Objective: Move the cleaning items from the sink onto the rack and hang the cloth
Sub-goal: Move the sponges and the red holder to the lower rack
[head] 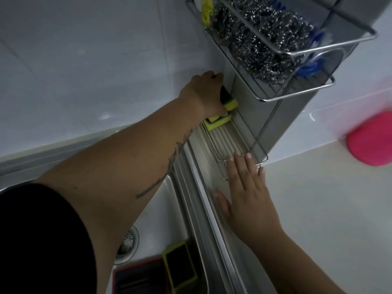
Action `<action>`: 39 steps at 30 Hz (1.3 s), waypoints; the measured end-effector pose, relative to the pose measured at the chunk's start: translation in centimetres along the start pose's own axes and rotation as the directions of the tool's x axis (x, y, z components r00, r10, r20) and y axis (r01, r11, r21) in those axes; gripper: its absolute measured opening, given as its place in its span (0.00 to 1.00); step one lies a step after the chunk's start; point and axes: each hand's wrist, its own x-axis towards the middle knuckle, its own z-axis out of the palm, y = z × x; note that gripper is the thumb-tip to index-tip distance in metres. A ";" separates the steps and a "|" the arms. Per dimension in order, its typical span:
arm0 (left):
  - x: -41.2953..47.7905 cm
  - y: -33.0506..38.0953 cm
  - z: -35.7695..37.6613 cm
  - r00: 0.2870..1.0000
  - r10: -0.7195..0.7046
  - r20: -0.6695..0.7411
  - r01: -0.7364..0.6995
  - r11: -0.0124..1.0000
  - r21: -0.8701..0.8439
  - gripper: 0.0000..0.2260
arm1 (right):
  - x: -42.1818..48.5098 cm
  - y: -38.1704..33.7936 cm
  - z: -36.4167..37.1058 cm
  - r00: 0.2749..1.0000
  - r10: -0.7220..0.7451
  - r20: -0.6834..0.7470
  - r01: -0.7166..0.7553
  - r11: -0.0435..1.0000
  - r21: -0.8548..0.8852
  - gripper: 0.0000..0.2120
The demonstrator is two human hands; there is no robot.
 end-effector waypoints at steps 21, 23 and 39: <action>2.0 -1.2 4.5 0.978 -0.053 0.201 0.020 0.986 0.166 0.43 | -0.1 -0.6 2.1 0.996 0.080 -0.048 -0.077 0.995 0.056 0.36; 1.7 -1.2 4.1 0.981 -0.021 0.191 -0.001 0.994 0.114 0.47 | -0.1 -0.7 1.6 0.997 0.077 -0.032 -0.075 0.996 0.057 0.36; -27.6 -6.4 20.9 0.751 -0.238 0.616 0.418 0.894 -0.163 0.45 | -8.7 -5.1 3.0 0.955 -0.115 0.275 0.110 0.993 0.035 0.40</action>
